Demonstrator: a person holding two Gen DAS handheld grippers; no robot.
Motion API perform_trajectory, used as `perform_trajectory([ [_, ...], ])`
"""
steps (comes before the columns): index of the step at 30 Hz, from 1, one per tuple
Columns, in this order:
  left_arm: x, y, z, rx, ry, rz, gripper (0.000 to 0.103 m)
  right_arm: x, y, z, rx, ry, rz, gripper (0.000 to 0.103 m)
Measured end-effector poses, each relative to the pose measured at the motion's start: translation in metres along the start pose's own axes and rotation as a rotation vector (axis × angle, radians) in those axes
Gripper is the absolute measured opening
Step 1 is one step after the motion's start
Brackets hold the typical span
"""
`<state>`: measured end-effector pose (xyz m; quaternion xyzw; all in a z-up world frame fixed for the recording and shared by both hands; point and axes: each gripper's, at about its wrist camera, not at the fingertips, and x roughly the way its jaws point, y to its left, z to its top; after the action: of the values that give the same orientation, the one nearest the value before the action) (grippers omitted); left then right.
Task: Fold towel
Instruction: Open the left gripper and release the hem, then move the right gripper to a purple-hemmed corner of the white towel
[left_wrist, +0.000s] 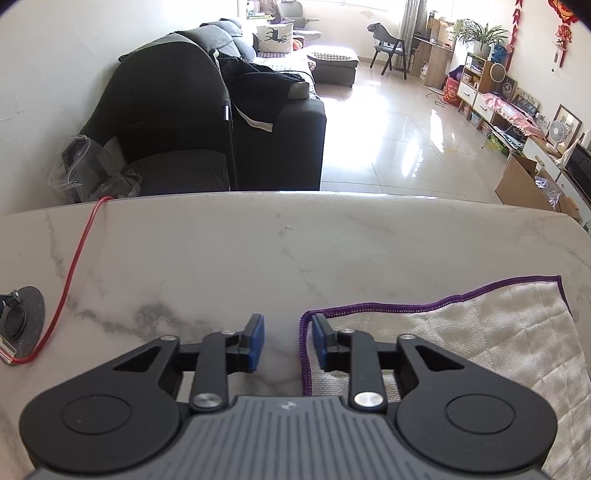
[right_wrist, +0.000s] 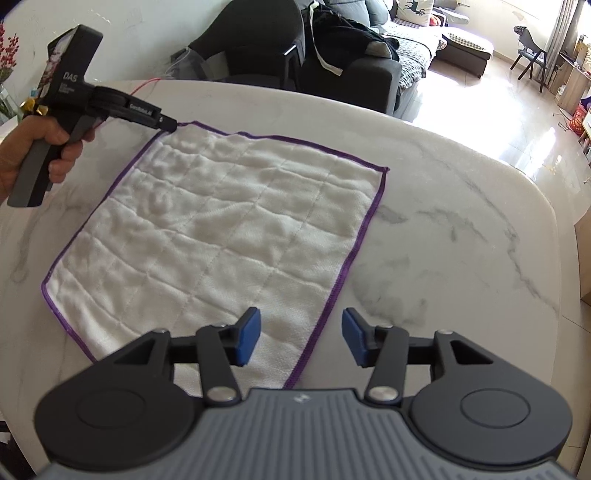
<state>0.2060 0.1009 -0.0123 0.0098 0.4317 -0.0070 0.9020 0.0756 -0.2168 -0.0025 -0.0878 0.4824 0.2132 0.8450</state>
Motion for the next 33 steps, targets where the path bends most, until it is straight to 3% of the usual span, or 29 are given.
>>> perform_trajectory([
  [3, -0.017, 0.002, -0.004, 0.002, -0.03, -0.02, 0.055, -0.002, 0.007, 0.003, -0.014, -0.017, 0.001, 0.058],
  [6, -0.033, 0.001, -0.01, 0.014, -0.031, -0.127, 0.055, 0.0, 0.019, 0.009, -0.046, -0.039, 0.007, 0.057],
  [10, -0.047, -0.015, -0.02, 0.101, -0.039, -0.247, 0.052, 0.01, 0.036, 0.022, -0.102, -0.071, 0.01, 0.044],
  [12, -0.047, -0.023, -0.021, 0.136, -0.041, -0.271, 0.051, 0.018, 0.045, 0.033, -0.118, -0.084, 0.004, 0.039],
  [15, -0.04, -0.034, -0.02, 0.157, -0.031, -0.303, 0.041, 0.034, 0.054, 0.053, -0.122, -0.096, -0.001, 0.034],
  [18, -0.026, -0.042, -0.016, 0.134, 0.004, -0.333, 0.032, 0.051, 0.058, 0.073, -0.108, -0.097, -0.002, 0.02],
  [20, -0.015, -0.046, -0.015, 0.119, 0.029, -0.35, 0.027, 0.063, 0.062, 0.083, -0.103, -0.092, -0.005, 0.017],
  [24, -0.005, -0.052, -0.017, 0.112, 0.051, -0.355, 0.027, 0.081, 0.066, 0.095, -0.1, -0.078, -0.005, 0.017],
  [33, 0.002, -0.051, -0.024, 0.169, 0.052, -0.308, 0.027, 0.082, 0.058, 0.09, -0.124, -0.074, -0.02, 0.018],
])
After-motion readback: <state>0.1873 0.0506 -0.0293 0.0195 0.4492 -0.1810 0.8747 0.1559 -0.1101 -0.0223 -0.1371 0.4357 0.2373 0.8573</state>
